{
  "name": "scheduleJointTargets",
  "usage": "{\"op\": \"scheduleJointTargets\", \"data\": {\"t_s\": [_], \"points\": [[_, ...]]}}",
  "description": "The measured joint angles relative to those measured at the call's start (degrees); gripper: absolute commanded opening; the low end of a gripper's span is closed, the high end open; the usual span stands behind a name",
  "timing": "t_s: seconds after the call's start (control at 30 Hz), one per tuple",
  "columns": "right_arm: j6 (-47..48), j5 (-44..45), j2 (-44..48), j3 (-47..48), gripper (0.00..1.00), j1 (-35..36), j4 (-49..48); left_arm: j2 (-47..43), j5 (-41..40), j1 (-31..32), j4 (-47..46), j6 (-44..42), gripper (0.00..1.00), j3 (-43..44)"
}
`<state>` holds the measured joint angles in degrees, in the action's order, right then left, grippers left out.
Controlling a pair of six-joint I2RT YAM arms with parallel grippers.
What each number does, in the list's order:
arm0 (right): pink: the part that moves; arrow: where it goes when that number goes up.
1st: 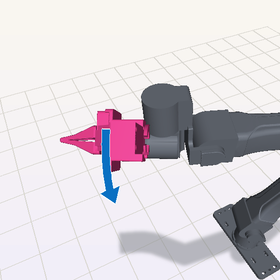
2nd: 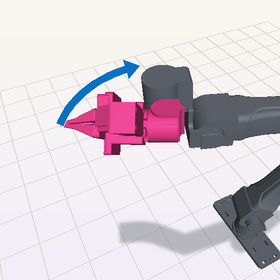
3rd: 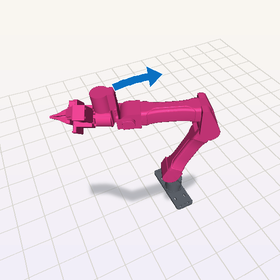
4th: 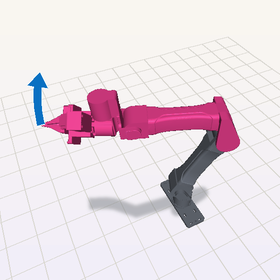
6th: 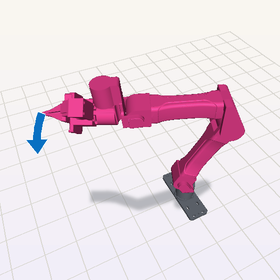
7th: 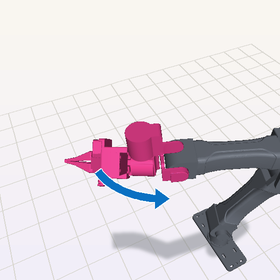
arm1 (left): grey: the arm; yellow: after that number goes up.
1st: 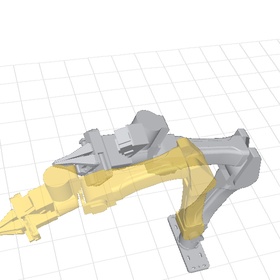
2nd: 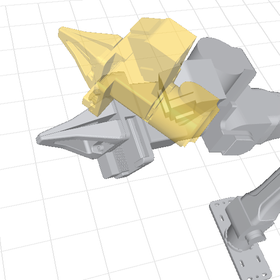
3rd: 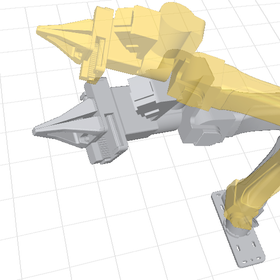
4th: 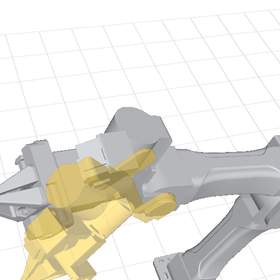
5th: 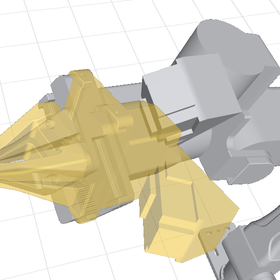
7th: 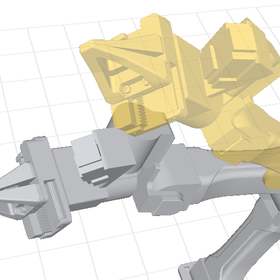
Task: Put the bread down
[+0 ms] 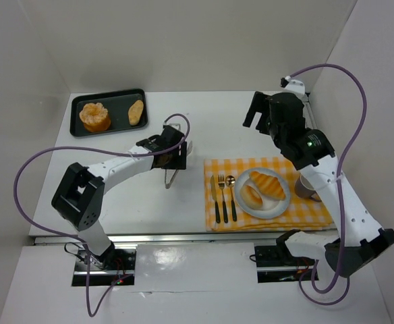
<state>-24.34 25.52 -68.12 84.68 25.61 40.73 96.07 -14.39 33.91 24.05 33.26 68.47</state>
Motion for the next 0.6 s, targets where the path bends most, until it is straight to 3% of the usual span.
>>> {"op": "scheduleJointTargets", "data": {"t_s": [0.03, 0.4, 0.6], "points": [[0.0, -0.3, -0.4, -0.9, 0.99, 0.0, 0.0, 0.5, 0.1, 0.0, 0.0, 0.0, 0.92, 0.0], [0.0, -3.6, -7.6, -4.2, 0.99, -0.1, -0.5, 0.9, 1.5, -1.8, 3.4, -0.5, 0.93, 4.0], [-0.5, -2.4, -14.0, -3.7, 0.99, -0.1, 0.7, -5.5, 3.1, -5.1, 6.4, -1.8, 0.93, 7.2]]}}
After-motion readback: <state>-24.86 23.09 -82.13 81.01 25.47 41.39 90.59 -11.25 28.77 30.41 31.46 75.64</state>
